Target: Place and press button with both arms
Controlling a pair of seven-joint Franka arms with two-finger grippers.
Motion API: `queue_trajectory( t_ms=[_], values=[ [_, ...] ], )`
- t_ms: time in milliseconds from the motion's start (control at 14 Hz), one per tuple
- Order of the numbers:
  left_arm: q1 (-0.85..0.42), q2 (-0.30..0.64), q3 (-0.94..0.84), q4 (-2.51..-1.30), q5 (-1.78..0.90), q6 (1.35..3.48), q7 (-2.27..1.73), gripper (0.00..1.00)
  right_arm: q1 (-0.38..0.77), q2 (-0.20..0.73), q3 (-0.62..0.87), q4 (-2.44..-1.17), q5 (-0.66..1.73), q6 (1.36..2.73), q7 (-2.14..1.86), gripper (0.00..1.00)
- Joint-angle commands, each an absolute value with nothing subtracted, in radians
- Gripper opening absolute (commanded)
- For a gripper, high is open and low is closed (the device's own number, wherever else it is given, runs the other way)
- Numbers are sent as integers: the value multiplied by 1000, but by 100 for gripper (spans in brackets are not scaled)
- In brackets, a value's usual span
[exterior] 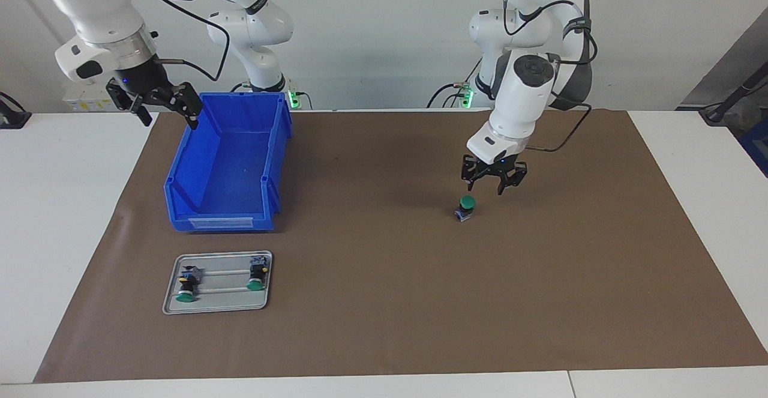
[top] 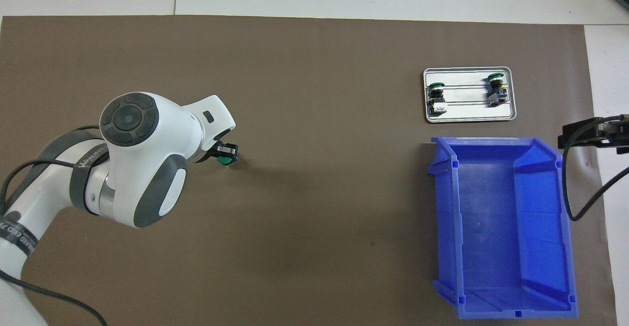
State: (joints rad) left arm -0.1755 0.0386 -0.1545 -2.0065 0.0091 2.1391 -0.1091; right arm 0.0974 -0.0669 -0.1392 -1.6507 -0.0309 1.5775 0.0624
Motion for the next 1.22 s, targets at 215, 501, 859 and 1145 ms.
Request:
queue_trajectory(
  t_ms=[215, 501, 859, 1145],
  values=[
    [-137, 20, -54, -1898, 25, 1970, 89, 100, 211, -17, -118, -1638, -15, 1681, 122, 100],
    [-120, 15, 5, -1732, 25, 1784, 175, 100, 365, 79, -115, -1599, 24, 1788, 314, 100],
    [-111, 31, 25, -1525, 25, 1571, 195, 100, 592, 265, -115, -1508, 14, 1920, 556, 100],
    [-77, 40, 23, -1448, 18, 1470, 216, 100, 711, 377, -115, -1456, 25, 2083, 691, 99]
  ],
)
